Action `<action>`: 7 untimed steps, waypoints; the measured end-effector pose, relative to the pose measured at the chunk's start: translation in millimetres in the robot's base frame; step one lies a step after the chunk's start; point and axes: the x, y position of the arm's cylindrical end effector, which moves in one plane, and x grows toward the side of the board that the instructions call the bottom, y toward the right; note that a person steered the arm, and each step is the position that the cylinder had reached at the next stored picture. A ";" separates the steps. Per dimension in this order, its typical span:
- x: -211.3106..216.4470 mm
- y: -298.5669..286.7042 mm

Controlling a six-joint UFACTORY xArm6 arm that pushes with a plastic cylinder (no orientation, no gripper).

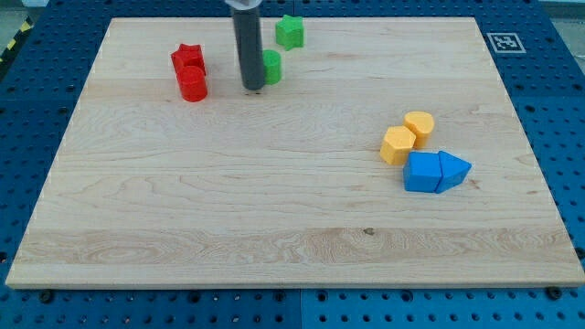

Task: Push green circle towards green star

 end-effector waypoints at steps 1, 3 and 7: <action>-11.7 22.8; -19.4 58.1; -4.6 48.4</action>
